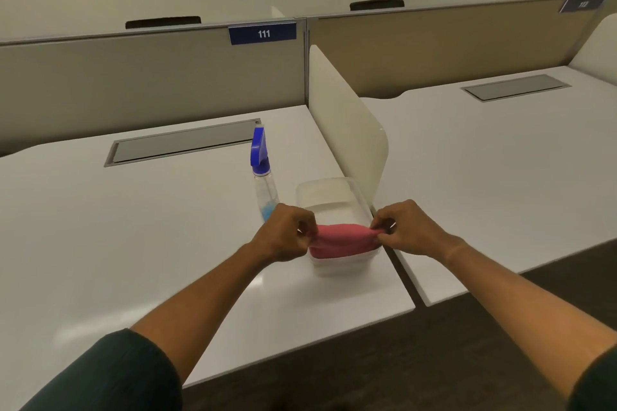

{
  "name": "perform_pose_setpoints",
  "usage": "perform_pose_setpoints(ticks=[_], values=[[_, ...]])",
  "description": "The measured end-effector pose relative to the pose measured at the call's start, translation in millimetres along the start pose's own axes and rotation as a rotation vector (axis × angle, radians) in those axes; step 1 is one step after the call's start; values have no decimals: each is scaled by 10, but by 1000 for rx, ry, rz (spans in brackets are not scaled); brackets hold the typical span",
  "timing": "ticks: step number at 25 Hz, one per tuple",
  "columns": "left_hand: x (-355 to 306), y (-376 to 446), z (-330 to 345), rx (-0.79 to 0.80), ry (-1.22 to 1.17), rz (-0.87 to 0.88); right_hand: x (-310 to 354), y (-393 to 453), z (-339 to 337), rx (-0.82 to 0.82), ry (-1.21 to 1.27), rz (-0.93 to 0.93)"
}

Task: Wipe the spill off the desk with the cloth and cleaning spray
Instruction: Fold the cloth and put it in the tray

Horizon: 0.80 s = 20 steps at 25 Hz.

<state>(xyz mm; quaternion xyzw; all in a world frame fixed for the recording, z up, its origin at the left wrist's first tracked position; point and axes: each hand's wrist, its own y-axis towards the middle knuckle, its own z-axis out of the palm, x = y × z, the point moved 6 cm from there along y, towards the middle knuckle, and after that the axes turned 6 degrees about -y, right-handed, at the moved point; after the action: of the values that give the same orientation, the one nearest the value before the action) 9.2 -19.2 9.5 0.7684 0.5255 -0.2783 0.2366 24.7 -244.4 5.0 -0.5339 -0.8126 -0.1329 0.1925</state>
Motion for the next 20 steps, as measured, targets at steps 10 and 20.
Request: perform_pose_setpoints(ticks=[10,20], values=[[-66,12,193,127,67,-108,-138,134,67,187,-122,-55],[-7,8,254,166,97,-102,-129,106,117,233,-146,-73]])
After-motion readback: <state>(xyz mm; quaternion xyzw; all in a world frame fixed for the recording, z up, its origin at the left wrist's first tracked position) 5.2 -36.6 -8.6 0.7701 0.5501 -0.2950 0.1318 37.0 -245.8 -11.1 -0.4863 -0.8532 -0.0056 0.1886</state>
